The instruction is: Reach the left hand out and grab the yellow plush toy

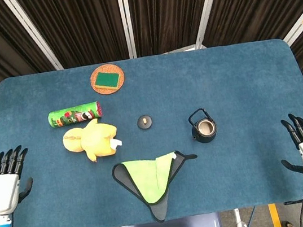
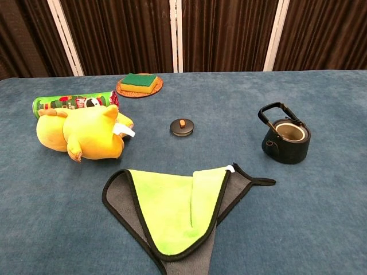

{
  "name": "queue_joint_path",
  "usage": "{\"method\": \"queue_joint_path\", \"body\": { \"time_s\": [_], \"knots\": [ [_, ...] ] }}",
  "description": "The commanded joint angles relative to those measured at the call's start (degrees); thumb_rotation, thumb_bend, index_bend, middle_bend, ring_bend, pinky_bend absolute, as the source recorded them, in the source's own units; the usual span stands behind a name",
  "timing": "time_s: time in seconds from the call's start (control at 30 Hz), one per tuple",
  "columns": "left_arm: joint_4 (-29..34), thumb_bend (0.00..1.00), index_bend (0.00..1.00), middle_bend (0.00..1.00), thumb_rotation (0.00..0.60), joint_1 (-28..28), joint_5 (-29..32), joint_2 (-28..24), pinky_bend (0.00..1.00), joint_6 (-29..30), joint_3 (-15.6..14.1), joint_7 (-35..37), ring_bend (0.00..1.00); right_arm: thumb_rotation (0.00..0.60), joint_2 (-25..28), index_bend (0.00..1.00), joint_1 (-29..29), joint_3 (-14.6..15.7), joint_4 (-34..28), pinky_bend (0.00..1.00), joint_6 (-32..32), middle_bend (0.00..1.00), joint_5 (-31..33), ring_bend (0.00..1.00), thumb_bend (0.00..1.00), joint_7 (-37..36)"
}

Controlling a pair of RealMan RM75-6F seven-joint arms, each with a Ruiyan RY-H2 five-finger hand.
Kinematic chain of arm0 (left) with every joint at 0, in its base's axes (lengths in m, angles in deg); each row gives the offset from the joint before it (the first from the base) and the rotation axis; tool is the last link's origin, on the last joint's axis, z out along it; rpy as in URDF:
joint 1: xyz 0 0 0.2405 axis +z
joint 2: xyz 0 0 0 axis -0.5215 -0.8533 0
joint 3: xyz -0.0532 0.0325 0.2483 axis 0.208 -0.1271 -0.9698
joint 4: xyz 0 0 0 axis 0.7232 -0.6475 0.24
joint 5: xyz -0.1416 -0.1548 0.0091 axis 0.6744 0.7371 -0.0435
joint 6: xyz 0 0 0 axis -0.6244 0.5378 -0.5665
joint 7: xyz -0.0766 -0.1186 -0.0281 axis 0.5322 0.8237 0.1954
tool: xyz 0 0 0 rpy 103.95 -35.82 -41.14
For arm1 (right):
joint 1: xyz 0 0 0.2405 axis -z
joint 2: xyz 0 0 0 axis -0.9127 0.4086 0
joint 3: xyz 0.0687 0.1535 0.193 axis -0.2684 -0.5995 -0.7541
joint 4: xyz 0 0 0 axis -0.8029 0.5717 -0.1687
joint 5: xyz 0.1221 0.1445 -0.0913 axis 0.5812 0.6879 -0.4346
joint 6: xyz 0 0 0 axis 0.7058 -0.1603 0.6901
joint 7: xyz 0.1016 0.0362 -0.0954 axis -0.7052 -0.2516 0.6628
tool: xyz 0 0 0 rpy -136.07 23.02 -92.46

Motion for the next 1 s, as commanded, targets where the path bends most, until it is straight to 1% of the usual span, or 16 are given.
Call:
{"method": "queue_joint_path", "body": {
  "time_s": [0.03, 0.13, 0.27, 0.4, 0.57, 0.67, 0.8, 1.0],
  "knots": [
    [-3.59, 1.0, 0.0, 0.0, 0.6, -2.6, -2.37, 2.86, 0.0, -0.75, 0.8, -1.68, 0.0, 0.6, 0.06, 0.0, 0.01, -0.03, -0.08, 0.01, -0.04, 0.0, 0.0, 0.0, 0.05, -0.11],
    [-7.71, 1.0, 0.0, 0.0, 0.6, -5.84, -4.92, 6.21, 0.0, -1.96, 1.34, -2.38, 0.0, 0.6, 0.3, 0.0, 0.19, -0.06, -0.25, 0.01, -0.51, 0.0, -0.17, 0.0, 0.05, -0.61],
    [-11.8, 1.0, 0.0, 0.0, 0.6, -8.62, -5.81, 9.52, 0.0, -3.87, 1.62, -2.06, 0.0, 0.6, 0.38, 0.0, 0.24, -0.16, -0.01, 0.01, -0.77, 0.0, -0.26, 0.0, 0.05, -1.49],
    [-15.74, 1.0, 0.0, 0.0, 0.6, -11.25, -5.48, 12.69, 0.0, -7.09, 1.68, -2.4, 0.0, 0.6, 0.68, 0.0, 0.32, -0.21, -0.01, 0.01, -0.89, 0.0, -0.2, 0.0, 0.05, -2.46],
    [-20.66, 1.0, 0.0, 0.0, 0.6, -13.5, -4.98, 16.17, 0.0, -9.44, 1.66, -1.85, 0.0, 0.6, 0.84, 0.0, 0.3, -0.23, 0.04, 0.01, -0.82, 0.0, -0.19, 0.0, 0.05, -2.96],
    [-24.54, 1.0, 0.0, 0.0, 0.6, -15.35, -4.19, 19.38, 0.0, -11.4, 1.95, -0.37, 0.0, 0.6, 0.93, 0.0, 0.22, -0.17, 0.04, 0.01, -0.58, 0.0, -0.19, 0.0, 0.05, -3.37],
    [-27.58, 1.0, 0.0, 0.0, 0.6, -17.18, -3.13, 22.33, 0.0, -13.3, 2.25, 2.26, 0.0, 0.6, 0.9, 0.0, 0.15, -0.17, 0.09, 0.01, -0.38, 0.0, -0.12, 0.0, 0.05, -3.39],
    [-31.69, 1.0, 0.0, 0.0, 0.6, -19.07, -1.29, 26.57, 0.0, -15.39, 2.59, 2.98, 0.0, 0.6, 1.0, 0.0, -0.01, -0.09, 0.06, 0.01, 0.04, 0.0, -0.09, 0.0, 0.05, -3.83]
  ]
}}
